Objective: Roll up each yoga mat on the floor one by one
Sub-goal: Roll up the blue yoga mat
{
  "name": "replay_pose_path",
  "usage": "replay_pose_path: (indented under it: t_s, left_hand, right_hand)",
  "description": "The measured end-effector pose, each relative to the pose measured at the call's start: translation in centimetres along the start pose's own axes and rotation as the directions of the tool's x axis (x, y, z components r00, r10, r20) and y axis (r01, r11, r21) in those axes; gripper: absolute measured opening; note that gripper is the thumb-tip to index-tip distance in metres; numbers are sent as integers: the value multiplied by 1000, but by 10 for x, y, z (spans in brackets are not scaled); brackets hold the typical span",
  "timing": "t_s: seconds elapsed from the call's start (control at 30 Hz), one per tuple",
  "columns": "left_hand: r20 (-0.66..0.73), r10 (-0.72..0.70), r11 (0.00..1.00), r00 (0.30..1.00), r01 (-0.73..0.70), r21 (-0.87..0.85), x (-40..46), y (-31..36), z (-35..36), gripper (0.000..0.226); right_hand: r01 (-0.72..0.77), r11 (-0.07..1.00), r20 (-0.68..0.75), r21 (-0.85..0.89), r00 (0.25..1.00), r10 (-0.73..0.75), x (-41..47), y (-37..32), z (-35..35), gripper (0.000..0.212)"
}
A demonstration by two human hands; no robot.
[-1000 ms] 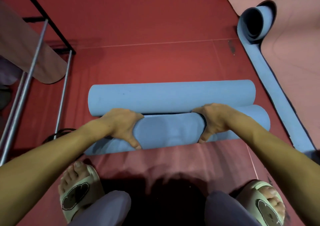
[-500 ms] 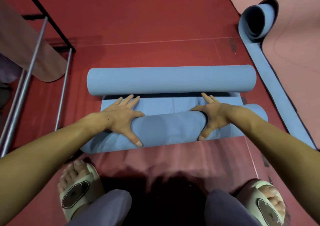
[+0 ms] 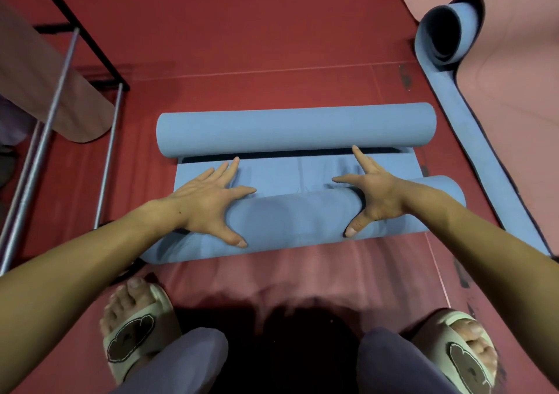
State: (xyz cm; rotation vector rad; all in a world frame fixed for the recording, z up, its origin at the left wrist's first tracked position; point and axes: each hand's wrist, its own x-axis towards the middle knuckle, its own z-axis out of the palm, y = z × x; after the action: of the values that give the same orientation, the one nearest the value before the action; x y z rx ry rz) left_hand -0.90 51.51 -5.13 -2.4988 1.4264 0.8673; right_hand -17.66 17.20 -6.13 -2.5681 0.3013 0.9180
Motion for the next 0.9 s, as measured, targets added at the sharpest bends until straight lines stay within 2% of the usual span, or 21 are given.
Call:
replay_pose_path:
  t_s: [0.13,0.37,0.47,0.6,0.7,0.77,0.9]
  left_hand:
    - [-1,9,1000,1000,-9,28,1,3,2,118]
    - [-54,20,1000,998,-20,0,-1,6,3,114]
    - [-87,65,997,994,-62,46,-3,14,2,108]
    - [-136,15,990,991,5,144,2,23,5,119]
    - [-211,23,986,977,13,169,8,24,8,110]
    - [-227,34,990,973,-2,142,11,23,6,101]
    - [-154,-19,1000,988,19,2,16,15,-8,93]
  right_hand:
    - [3,999,56,-41,998,-1,-1,-10,-7,113]
    - [22,999,13,-26,1000,-21,-1,-7,-10,111]
    - [29,999,13,-15,1000,-28,-1,-8,-12,111]
    - [38,999,-12,4,999,-38,0,-7,-13,108]
    - [63,997,-41,37,997,-61,-1,-7,-14,101]
    - [79,995,-56,62,996,-76,0,-5,-14,90]
    - [95,993,-108,69,990,-88,6,-4,-18,69]
